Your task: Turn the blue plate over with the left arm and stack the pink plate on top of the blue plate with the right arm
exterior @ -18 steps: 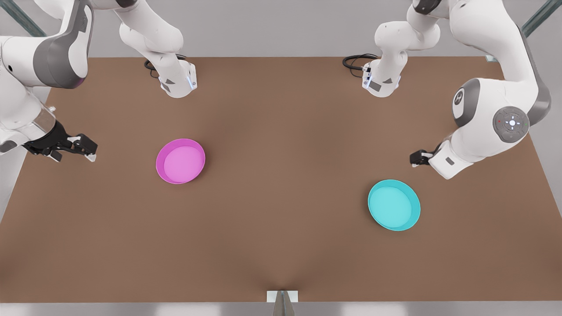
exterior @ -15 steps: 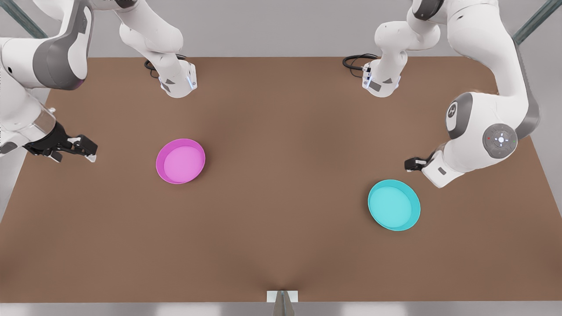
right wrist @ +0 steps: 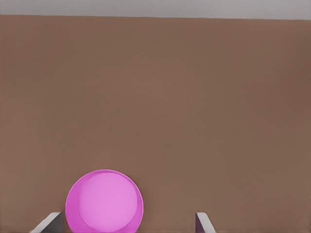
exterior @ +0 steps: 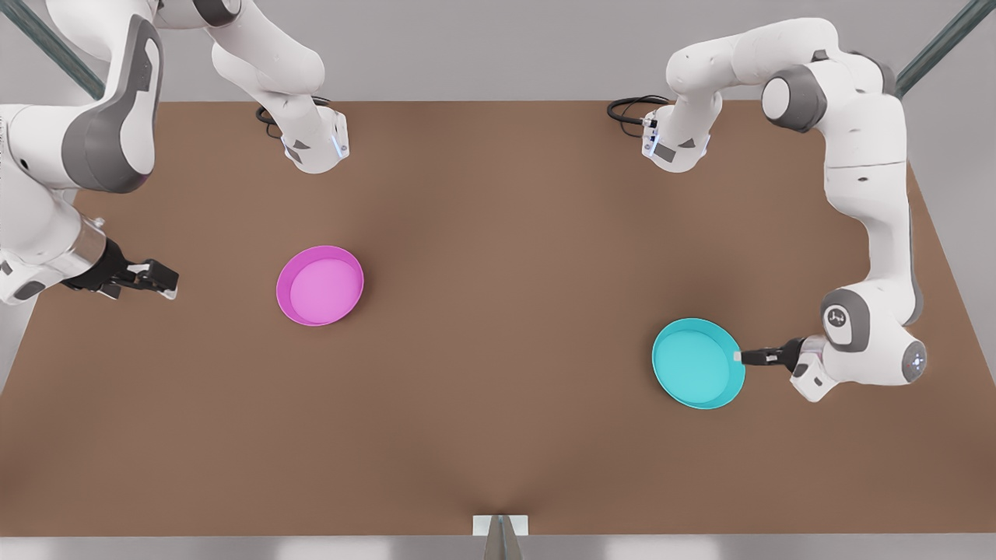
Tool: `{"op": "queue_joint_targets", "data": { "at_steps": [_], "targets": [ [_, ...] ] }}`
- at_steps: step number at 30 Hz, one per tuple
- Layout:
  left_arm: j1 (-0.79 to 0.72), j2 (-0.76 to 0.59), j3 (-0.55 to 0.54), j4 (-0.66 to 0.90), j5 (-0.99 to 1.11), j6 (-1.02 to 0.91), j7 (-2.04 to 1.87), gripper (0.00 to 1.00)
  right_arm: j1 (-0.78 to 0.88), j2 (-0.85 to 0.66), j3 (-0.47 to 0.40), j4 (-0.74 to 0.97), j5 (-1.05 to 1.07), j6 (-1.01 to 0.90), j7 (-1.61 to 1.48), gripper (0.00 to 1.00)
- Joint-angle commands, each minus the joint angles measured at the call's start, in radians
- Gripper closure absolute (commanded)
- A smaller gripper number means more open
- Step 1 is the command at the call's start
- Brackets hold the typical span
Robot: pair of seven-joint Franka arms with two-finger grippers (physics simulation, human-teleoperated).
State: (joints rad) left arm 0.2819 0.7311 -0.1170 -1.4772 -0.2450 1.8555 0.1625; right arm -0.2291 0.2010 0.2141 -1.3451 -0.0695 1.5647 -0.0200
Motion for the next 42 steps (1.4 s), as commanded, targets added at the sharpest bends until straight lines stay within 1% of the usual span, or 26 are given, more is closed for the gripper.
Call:
{"op": "queue_joint_targets", "data": {
  "at_steps": [1, 9, 16, 17, 19, 20, 21, 23, 25, 30, 34, 35, 36, 42],
  "targets": [
    [0.002, 0.005, -0.001, 0.000, -0.030, 0.004, 0.000, 0.00, -0.003, 0.001, -0.001, 0.003, -0.001, 0.002, 0.000, 0.00],
    [0.037, 0.071, -0.006, -0.003, -0.031, 0.065, 0.091, 0.00, 0.005, -0.018, 0.008, 0.027, -0.004, -0.002, 0.008, 0.00],
    [0.031, 0.090, -0.007, -0.021, -0.097, 0.079, 0.134, 0.01, 0.033, -0.014, 0.064, 0.018, -0.001, -0.026, 0.008, 0.00],
    [0.030, 0.093, -0.009, -0.021, -0.102, 0.082, 0.134, 0.04, 0.027, -0.012, 0.062, 0.018, -0.001, -0.026, 0.000, 0.00],
    [0.031, 0.102, -0.007, -0.021, -0.109, 0.096, 0.138, 0.16, 0.016, -0.006, 0.059, 0.017, -0.001, -0.026, -0.001, 0.00],
    [0.033, 0.105, -0.009, -0.034, -0.111, 0.117, 0.166, 0.26, 0.017, -0.008, 0.057, 0.017, -0.001, -0.026, 0.000, 0.00],
    [0.033, 0.105, -0.007, -0.035, -0.111, 0.117, 0.166, 0.33, 0.019, -0.008, 0.057, 0.018, -0.001, -0.031, -0.001, 0.00],
    [0.031, 0.106, -0.009, -0.037, -0.112, 0.122, 0.166, 0.42, 0.033, -0.009, 0.062, 0.018, -0.001, -0.031, 0.002, 0.00],
    [0.028, 0.105, -0.009, -0.041, -0.114, 0.126, 0.166, 0.54, 0.033, -0.008, 0.063, 0.018, -0.001, -0.028, 0.000, 0.00],
    [0.028, 0.105, -0.007, -0.043, -0.119, 0.139, 0.166, 0.61, 0.027, 0.005, 0.062, 0.024, -0.010, -0.015, -0.005, 0.00],
    [0.025, 0.102, -0.007, -0.049, -0.120, 0.137, 0.164, 0.61, 0.016, 0.006, 0.057, 0.023, -0.012, -0.014, -0.060, 0.00],
    [0.025, 0.102, -0.007, -0.049, -0.120, 0.139, 0.164, 0.65, 0.016, 0.006, 0.057, 0.023, -0.012, -0.014, -0.060, 0.00],
    [0.025, 0.100, -0.007, -0.049, -0.120, 0.137, 0.163, 0.79, 0.016, 0.006, 0.054, 0.023, -0.010, -0.014, -0.060, 0.00],
    [0.022, 0.090, -0.007, -0.049, -0.119, 0.131, 0.158, 0.79, 0.014, 0.008, 0.053, 0.021, -0.006, -0.014, -0.060, 0.00]
  ]
}}
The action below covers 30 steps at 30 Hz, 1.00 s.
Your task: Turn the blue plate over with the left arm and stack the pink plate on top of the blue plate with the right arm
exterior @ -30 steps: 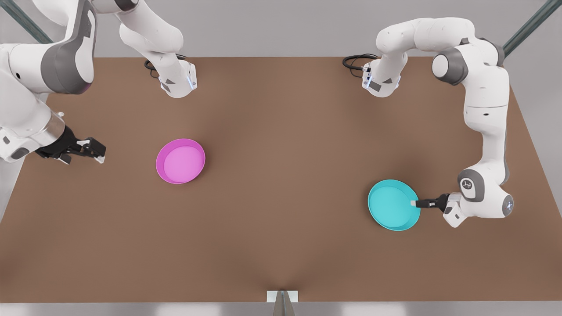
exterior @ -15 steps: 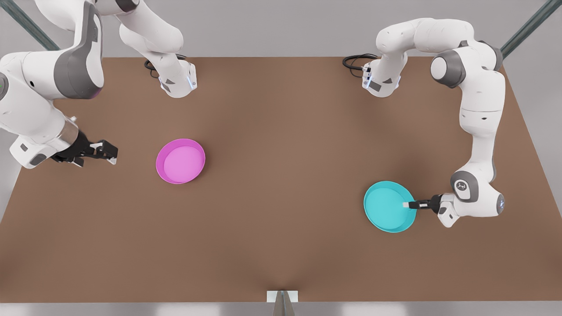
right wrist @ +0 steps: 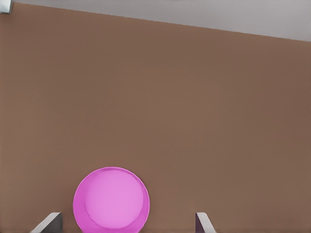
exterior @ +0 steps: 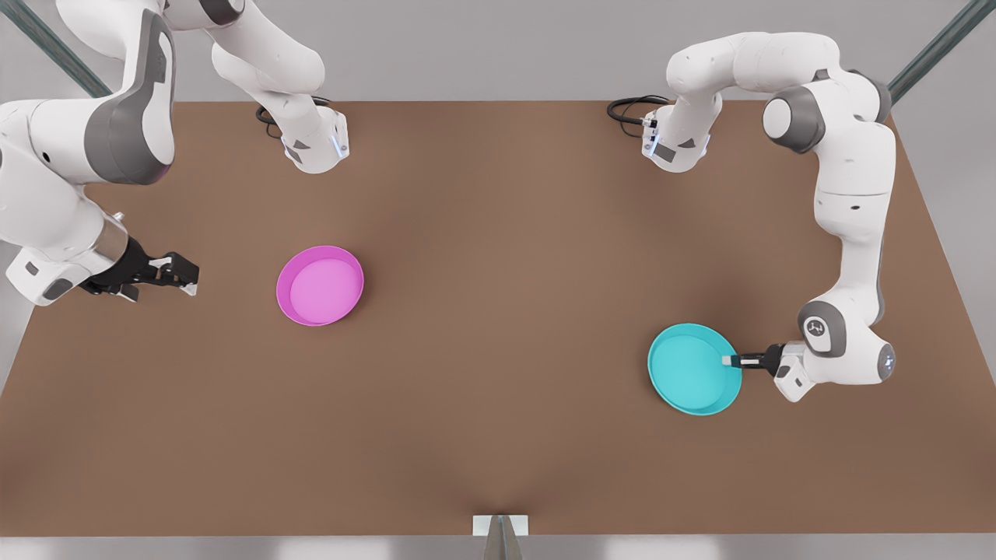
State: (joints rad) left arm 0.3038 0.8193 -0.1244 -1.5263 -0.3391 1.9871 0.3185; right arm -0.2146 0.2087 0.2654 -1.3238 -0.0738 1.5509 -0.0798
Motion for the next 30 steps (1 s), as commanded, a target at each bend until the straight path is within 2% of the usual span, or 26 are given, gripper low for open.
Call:
{"op": "queue_joint_targets", "data": {
  "at_steps": [1, 4, 11, 19, 30],
  "targets": [
    [0.000, 0.000, 0.000, 0.000, -0.024, -0.004, 0.004, 0.79, 0.000, 0.000, 0.000, 0.000, 0.000, 0.000, 0.000, 0.00],
    [-0.002, -0.012, 0.000, -0.002, -0.014, -0.010, 0.008, 0.79, 0.000, 0.000, 0.000, 0.000, 0.000, 0.000, 0.000, 0.00],
    [-0.086, -0.152, 0.009, -0.046, 0.008, -0.085, -0.013, 0.79, -0.008, 0.008, -0.002, 0.002, 0.002, 0.000, -0.002, 0.00],
    [-0.235, -0.279, 0.009, -0.049, 0.307, -0.116, -0.024, 0.79, -0.011, 0.008, -0.002, 0.000, 0.003, 0.000, -0.002, 0.00],
    [-0.436, -0.331, 0.014, -0.040, 0.819, -0.189, -0.130, 0.79, -0.011, 0.008, -0.002, 0.000, 0.003, 0.000, -0.002, 0.00]
  ]
}}
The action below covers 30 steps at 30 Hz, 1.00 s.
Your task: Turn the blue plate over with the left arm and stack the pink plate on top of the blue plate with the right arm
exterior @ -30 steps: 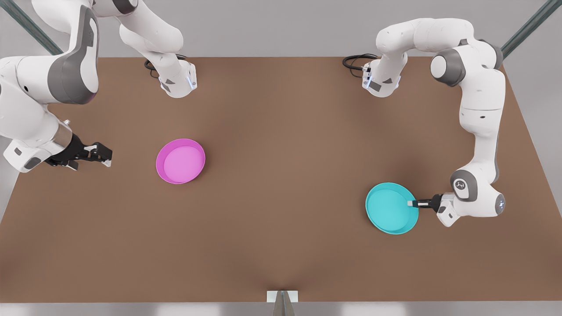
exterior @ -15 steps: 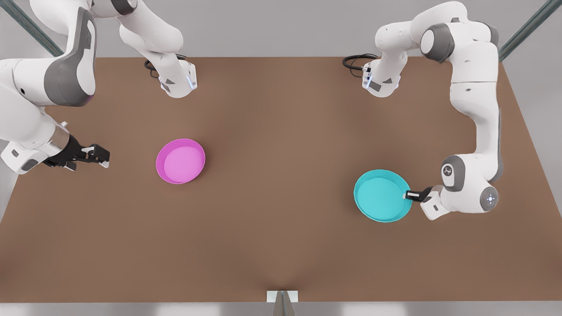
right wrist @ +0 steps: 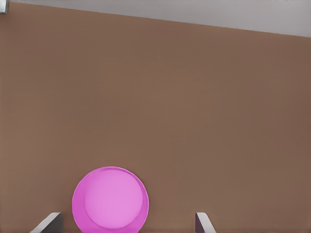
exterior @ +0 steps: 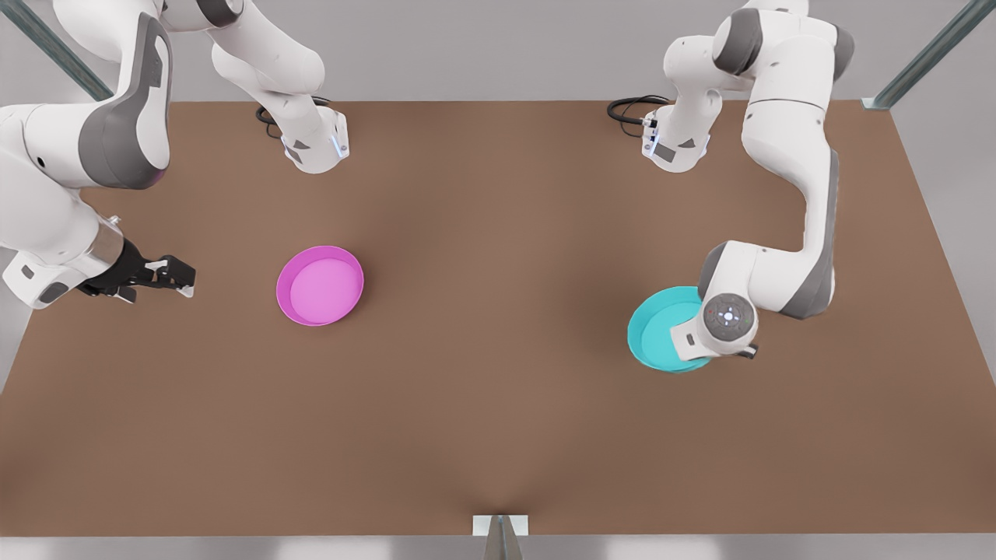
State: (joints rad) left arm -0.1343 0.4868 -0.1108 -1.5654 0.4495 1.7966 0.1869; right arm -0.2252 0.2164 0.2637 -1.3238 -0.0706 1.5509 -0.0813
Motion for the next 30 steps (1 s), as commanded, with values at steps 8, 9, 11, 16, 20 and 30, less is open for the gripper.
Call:
{"op": "queue_joint_targets", "data": {
  "at_steps": [8, 9, 11, 16, 20, 30],
  "targets": [
    [-0.142, -0.001, -0.003, 0.001, 0.239, -0.154, -0.191, 0.79, -0.008, 0.008, 0.000, 0.002, 0.000, 0.000, 0.000, 0.00],
    [-0.172, 0.001, -0.003, -0.001, 0.270, -0.183, -0.236, 0.79, -0.006, 0.006, 0.000, 0.002, 0.000, 0.000, 0.000, 0.00],
    [-0.217, 0.003, -0.004, -0.001, 0.325, -0.230, -0.284, 0.79, -0.008, 0.008, 0.000, 0.003, 0.000, 0.000, 0.000, 0.00],
    [-0.352, 0.021, -0.013, 0.001, 0.433, -0.381, -0.400, 0.79, -0.006, 0.008, 0.000, 0.002, 0.000, 0.000, 0.000, 0.00],
    [-0.423, 0.030, -0.012, -0.001, 0.471, -0.448, -0.443, 0.79, -0.008, 0.008, 0.000, 0.003, 0.000, 0.000, 0.000, 0.00],
    [-0.714, 0.184, 0.049, 0.034, 0.652, -0.640, -0.535, 0.79, -0.017, 0.009, 0.000, 0.003, 0.000, 0.003, 0.000, 0.00]
  ]
}}
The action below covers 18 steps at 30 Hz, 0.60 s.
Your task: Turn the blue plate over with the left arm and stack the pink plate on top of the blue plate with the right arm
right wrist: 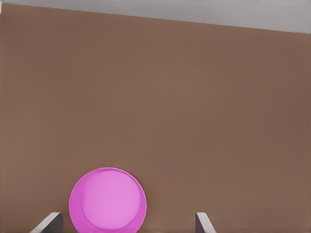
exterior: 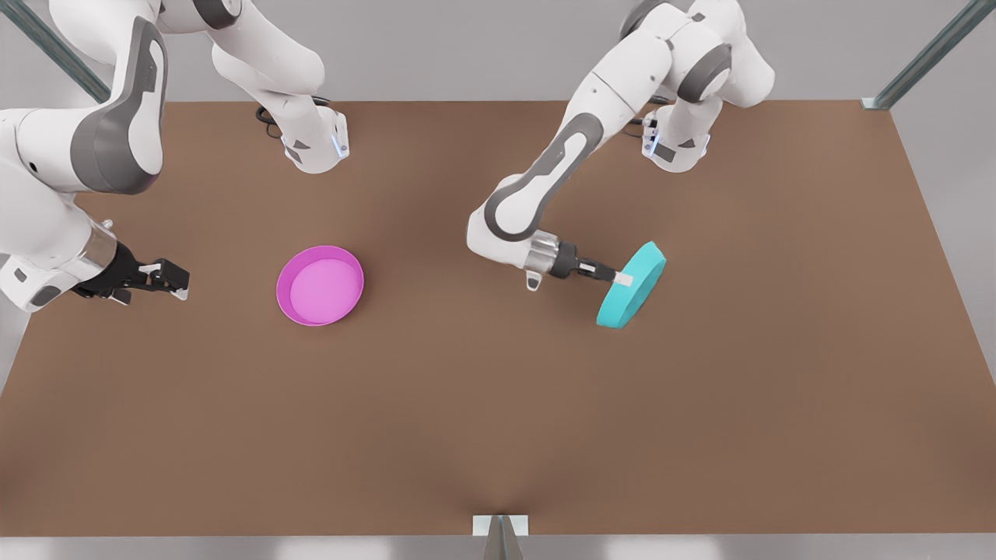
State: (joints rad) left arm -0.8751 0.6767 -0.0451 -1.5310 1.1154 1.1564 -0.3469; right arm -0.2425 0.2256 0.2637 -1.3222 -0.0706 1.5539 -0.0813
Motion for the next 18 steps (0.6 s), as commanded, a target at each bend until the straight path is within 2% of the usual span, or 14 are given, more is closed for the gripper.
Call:
{"op": "queue_joint_targets", "data": {
  "at_steps": [1, 7, 10, 12, 18],
  "targets": [
    [-0.034, 0.009, 0.025, 0.005, -0.014, -0.001, -0.001, 0.79, 0.000, 0.000, 0.000, 0.001, 0.000, 0.000, 0.000, 0.00],
    [-0.237, 0.153, 0.166, 0.123, -0.020, -0.047, -0.003, 0.79, 0.003, -0.002, 0.002, 0.003, 0.000, -0.002, 0.000, 0.00],
    [-0.269, 0.237, 0.168, 0.239, -0.022, -0.109, -0.003, 0.79, 0.003, -0.002, 0.003, 0.003, 0.000, -0.005, 0.000, 0.00],
    [-0.295, 0.250, 0.169, 0.252, -0.020, -0.116, -0.003, 0.79, 0.011, -0.003, 0.005, 0.006, 0.000, -0.005, 0.002, 0.00],
    [-0.372, 0.412, 0.245, 0.387, -0.026, -0.132, -0.006, 0.79, 0.012, -0.002, 0.008, 0.006, 0.000, 0.000, 0.002, 0.00]
  ]
}}
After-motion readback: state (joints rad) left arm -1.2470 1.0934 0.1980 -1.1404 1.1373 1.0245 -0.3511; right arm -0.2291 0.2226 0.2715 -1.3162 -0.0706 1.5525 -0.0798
